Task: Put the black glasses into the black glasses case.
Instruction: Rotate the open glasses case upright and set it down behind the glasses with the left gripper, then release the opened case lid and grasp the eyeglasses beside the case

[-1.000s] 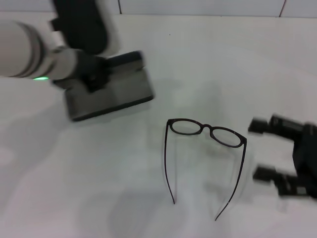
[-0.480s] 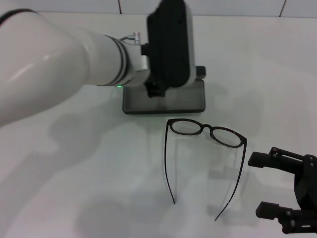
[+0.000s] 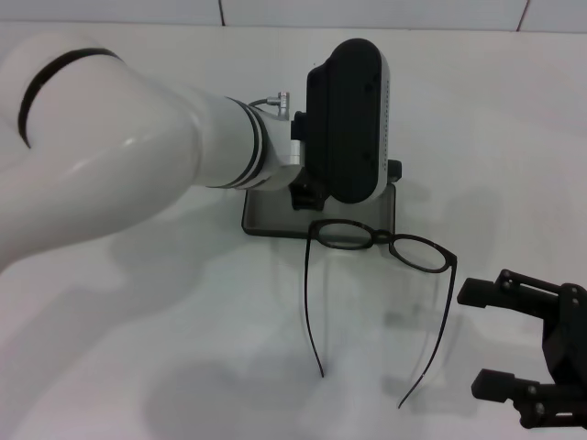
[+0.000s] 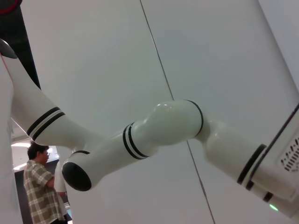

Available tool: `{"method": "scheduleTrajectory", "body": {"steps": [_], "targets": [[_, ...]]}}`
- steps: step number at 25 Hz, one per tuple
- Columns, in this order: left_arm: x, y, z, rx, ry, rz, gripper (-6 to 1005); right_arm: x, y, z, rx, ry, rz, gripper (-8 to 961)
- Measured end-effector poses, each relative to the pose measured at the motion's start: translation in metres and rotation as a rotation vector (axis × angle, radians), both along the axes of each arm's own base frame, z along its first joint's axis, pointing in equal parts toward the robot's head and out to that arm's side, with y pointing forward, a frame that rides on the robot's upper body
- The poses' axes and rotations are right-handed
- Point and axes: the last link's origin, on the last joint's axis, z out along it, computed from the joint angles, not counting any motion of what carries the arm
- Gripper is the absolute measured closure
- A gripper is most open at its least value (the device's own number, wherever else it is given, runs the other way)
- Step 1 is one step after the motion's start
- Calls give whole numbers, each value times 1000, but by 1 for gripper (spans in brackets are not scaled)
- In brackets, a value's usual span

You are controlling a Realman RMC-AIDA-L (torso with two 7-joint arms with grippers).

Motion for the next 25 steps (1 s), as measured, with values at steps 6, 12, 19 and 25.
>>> {"method": "scheduleTrajectory", "body": {"steps": [6, 12, 19, 25], "targets": [[0, 0, -2, -1, -3, -2, 778, 0, 1, 1, 2, 1, -2, 129], [2, 0, -3, 12, -29, 6, 776, 2, -1, 2, 9, 2, -13, 128], [26, -10, 16, 34, -102, -20, 669, 16, 11, 3, 45, -74, -106, 134], [62, -26, 83, 185, -490, 40, 633, 10, 41, 29, 54, -140, -159, 148]]}}
